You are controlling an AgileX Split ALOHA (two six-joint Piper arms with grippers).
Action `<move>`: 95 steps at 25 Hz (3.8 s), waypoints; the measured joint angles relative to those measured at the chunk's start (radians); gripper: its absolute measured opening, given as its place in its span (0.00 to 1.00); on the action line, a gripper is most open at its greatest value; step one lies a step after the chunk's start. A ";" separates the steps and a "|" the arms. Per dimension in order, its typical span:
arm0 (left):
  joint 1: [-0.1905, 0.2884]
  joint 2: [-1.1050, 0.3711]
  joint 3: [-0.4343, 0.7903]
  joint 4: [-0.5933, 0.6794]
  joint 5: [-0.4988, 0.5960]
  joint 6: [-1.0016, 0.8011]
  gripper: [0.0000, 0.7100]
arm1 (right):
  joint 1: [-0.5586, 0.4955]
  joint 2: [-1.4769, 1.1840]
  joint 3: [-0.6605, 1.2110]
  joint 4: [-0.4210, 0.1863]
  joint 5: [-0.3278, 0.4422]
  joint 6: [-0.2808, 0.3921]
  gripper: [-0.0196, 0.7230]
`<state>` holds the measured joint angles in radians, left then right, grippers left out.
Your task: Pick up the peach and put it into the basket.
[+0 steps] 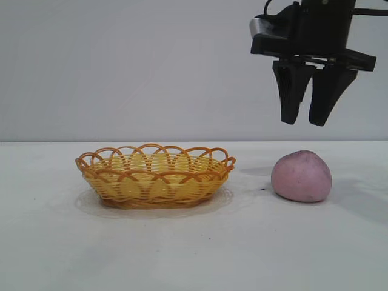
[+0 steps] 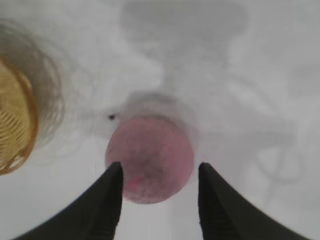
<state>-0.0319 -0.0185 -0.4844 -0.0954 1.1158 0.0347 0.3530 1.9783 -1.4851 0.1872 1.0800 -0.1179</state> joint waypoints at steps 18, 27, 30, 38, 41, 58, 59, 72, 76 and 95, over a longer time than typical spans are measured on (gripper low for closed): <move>0.000 0.000 0.000 0.000 0.000 0.000 0.53 | 0.037 0.037 -0.015 0.012 -0.045 -0.088 0.03; 0.000 0.000 0.000 0.000 0.000 0.002 0.53 | 0.226 -0.105 -0.050 0.144 -0.270 -0.210 0.03; 0.000 0.000 0.000 0.000 0.000 0.002 0.53 | 0.267 -0.022 -0.050 0.144 -0.275 -0.210 0.03; 0.000 0.000 0.000 0.000 0.000 0.002 0.53 | 0.292 0.133 -0.050 0.146 -0.283 -0.210 0.03; 0.000 0.000 0.000 0.000 0.000 0.002 0.53 | 0.292 0.135 -0.050 0.152 -0.284 -0.210 0.03; 0.000 0.000 0.000 0.000 0.000 0.002 0.53 | 0.228 -0.124 -0.050 -0.069 -0.275 0.013 0.65; 0.000 0.000 0.000 0.000 0.000 0.002 0.53 | 0.191 -0.138 -0.050 -0.123 -0.280 0.077 0.65; 0.000 0.000 0.000 0.000 0.000 0.002 0.53 | -0.252 0.008 0.008 -0.288 -0.290 0.286 0.65; 0.000 0.000 0.000 0.000 0.000 0.002 0.53 | -0.266 -0.014 0.008 -0.284 -0.283 0.286 0.65; 0.000 0.000 0.000 -0.001 0.000 0.002 0.53 | -0.266 -0.731 0.638 -0.182 0.135 0.259 0.65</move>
<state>-0.0319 -0.0185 -0.4844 -0.0966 1.1163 0.0368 0.0865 1.2478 -0.8469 0.0049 1.2151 0.1412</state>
